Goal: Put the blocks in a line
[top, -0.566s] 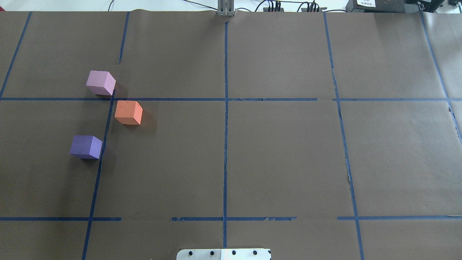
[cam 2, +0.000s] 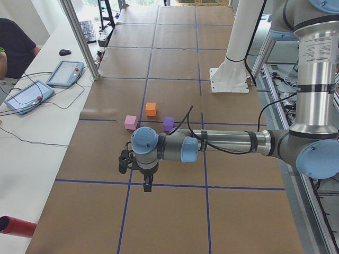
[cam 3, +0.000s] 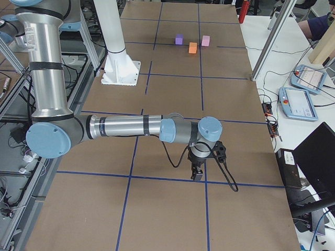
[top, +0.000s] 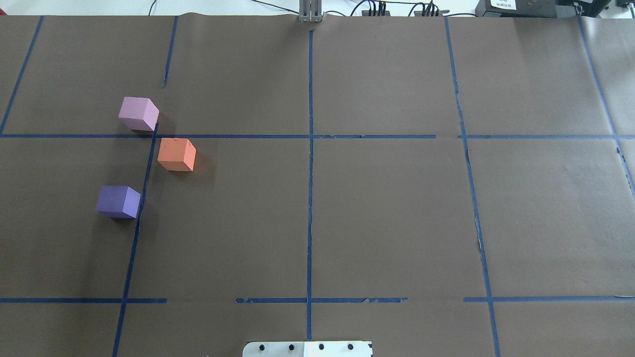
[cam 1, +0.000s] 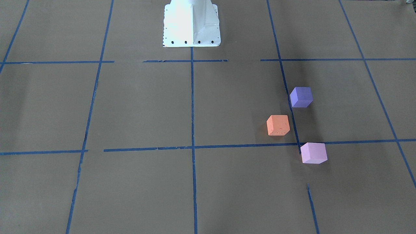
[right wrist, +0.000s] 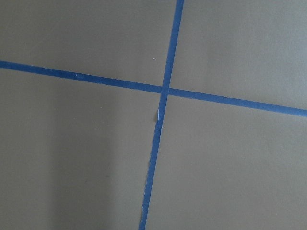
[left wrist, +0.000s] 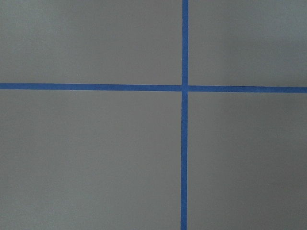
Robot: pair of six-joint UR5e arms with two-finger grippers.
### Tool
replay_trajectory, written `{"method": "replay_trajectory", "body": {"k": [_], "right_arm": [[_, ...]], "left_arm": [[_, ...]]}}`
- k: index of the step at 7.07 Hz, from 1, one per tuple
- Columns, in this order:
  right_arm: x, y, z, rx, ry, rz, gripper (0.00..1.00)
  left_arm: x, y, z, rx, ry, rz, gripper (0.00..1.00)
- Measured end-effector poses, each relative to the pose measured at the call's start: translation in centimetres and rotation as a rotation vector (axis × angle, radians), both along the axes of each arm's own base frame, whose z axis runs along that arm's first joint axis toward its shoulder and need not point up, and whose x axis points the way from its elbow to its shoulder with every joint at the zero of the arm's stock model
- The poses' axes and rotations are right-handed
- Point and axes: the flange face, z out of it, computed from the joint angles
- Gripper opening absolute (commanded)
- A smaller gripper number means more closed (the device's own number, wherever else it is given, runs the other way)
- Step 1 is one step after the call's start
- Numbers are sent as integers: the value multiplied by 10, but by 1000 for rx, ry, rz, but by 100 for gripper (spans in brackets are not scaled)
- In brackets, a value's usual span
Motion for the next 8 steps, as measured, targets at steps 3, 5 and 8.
{"method": "replay_trajectory", "body": {"k": [3,5,8], "right_arm": [[0,0,0,0,0,0,100],[0,0,0,0,0,0,100],[0,0,0,0,0,0,100]], "left_arm": [[0,0,-1,2,-1,-2,100],[4,-1,-2,7,0,8,100],[48,-27,-28,43,5,80,100]]}}
